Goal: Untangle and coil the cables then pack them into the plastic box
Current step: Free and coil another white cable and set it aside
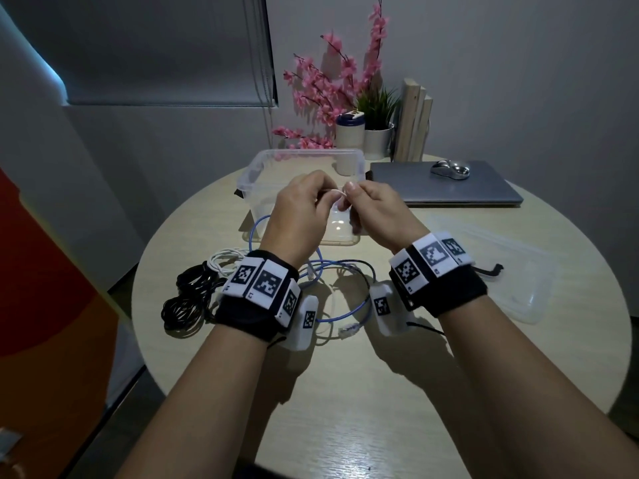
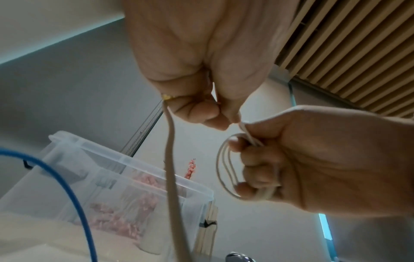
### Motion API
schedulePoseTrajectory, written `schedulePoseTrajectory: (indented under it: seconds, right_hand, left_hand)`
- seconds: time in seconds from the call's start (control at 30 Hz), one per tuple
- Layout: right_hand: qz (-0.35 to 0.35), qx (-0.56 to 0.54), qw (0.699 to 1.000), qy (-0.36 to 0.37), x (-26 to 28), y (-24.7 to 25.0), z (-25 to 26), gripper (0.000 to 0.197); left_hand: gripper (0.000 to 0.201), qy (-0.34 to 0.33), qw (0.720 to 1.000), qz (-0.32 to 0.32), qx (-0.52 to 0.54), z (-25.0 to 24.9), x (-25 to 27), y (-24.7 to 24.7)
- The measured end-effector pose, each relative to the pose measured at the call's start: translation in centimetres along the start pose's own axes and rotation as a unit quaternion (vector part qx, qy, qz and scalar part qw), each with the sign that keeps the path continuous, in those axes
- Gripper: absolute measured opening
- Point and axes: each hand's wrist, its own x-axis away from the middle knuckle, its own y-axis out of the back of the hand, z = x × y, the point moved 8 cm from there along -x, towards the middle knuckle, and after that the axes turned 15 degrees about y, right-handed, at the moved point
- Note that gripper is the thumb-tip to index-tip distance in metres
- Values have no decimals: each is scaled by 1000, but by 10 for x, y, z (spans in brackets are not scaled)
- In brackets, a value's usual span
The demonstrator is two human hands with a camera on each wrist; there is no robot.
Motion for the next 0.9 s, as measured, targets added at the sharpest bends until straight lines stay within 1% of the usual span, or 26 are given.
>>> schedulePoseTrajectory:
  seconds: [0.07,0.13,0.17,0.23,0.33,0.43,0.5,0.53,0.6,0.63,0.67,0.7,0.73,0.77,0.83,0.87,0.9]
  right_hand:
    - [10,-24,1000,-9,6,-2,-2,40]
    - [3,-63,998,-17,10,-2,-1,39]
    - [-11,-107,994,-24,12,-2,1,38]
    - [-54,-207,976,-46,15,2,4,40]
    - [-109,-345,931,-56,15,6,13,39]
    - [-147,-457,875,-60,12,6,19,35]
    - [-156,-519,838,-59,8,4,21,34]
    - [-166,-544,821,-55,6,6,22,33]
    - [-208,-567,795,-52,4,14,21,28]
    - [-235,-569,787,-50,4,21,20,25]
    - [-257,-562,785,-46,4,28,18,23]
    - [-271,-544,793,-43,4,33,17,22]
    - [-278,-509,814,-42,4,37,17,22]
    - [-274,-455,847,-36,3,40,18,20]
    - [-247,-296,923,-8,3,44,21,17]
    - [-223,-209,952,7,3,44,23,18]
    - [-194,-132,972,18,2,42,22,20]
  left_hand:
    - [9,-2,1000,-1,0,2,-3,2]
    - [11,5,1000,8,11,3,-2,2]
    - [12,14,1000,14,19,3,-1,0]
    - [14,51,997,35,40,5,4,-4]
    - [14,128,984,86,92,14,12,-11]
    - [14,172,967,145,121,20,21,-21]
    - [16,202,954,187,118,24,28,-28]
    - [16,212,948,209,114,26,33,-30]
    - [14,221,937,250,102,28,42,-33]
    - [13,222,933,269,93,29,46,-35]
    - [13,224,928,286,83,29,51,-35]
    - [13,224,923,304,71,28,55,-36]
    - [12,224,918,322,57,27,59,-37]
    - [11,219,915,336,41,25,63,-37]
    - [11,203,915,347,30,18,65,-34]
    - [12,193,920,341,35,14,63,-30]
    - [14,181,927,326,39,11,59,-25]
